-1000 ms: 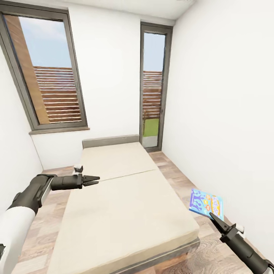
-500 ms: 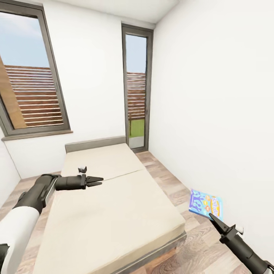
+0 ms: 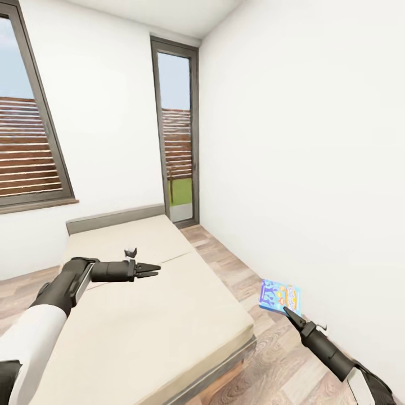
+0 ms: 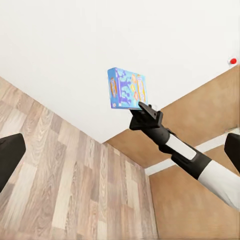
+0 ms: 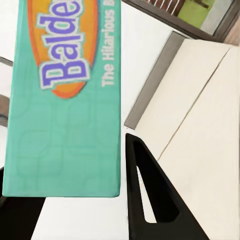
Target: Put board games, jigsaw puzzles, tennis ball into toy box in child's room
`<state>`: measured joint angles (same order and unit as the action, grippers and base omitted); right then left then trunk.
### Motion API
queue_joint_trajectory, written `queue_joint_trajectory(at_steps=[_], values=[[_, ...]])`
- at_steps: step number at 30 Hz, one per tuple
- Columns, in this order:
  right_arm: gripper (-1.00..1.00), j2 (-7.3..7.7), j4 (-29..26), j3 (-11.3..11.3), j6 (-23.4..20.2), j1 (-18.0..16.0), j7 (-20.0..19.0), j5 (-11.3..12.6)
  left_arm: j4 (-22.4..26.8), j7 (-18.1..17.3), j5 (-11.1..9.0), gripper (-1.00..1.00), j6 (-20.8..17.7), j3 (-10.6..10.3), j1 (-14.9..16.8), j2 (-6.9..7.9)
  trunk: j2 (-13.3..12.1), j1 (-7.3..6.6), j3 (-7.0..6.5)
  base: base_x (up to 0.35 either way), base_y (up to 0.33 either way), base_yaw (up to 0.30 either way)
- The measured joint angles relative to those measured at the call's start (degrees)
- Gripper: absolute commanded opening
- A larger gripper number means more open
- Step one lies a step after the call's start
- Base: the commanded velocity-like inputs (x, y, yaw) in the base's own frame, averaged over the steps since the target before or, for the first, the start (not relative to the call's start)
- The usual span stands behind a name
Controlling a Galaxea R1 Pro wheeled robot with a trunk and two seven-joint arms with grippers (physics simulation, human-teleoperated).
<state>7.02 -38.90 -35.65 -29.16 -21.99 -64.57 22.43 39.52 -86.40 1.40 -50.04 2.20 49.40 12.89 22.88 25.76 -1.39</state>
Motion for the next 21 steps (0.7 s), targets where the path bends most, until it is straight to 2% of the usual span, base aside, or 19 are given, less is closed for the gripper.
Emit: queue_joint_trajectory(at_steps=[4, 6, 21], values=[[-1.00, 0.53, 0.07, 0.57, 0.25, -0.25, -0.17, 0.06, 0.00, 2.76, 0.02, 1.00, -0.05, -0.07, 0.00, -1.66, 0.00, 0.00, -0.17, 0.000, 0.000, -0.271], [-1.00, 0.64, 0.08, 0.63, 0.28, -0.27, -0.18, 0.06, 0.00, 3.98, -0.02, 1.00, -0.05, -0.08, 0.00, -1.96, 0.00, 0.00, -0.26, 0.000, 0.000, -0.271], [-1.00, 1.11, 0.09, 0.50, 0.15, -0.28, -0.54, 0.74, 0.00, 4.86, -0.03, 1.00, 0.08, -0.10, 0.00, -2.09, 0.00, 0.00, -0.95, 0.000, 0.000, -0.271]])
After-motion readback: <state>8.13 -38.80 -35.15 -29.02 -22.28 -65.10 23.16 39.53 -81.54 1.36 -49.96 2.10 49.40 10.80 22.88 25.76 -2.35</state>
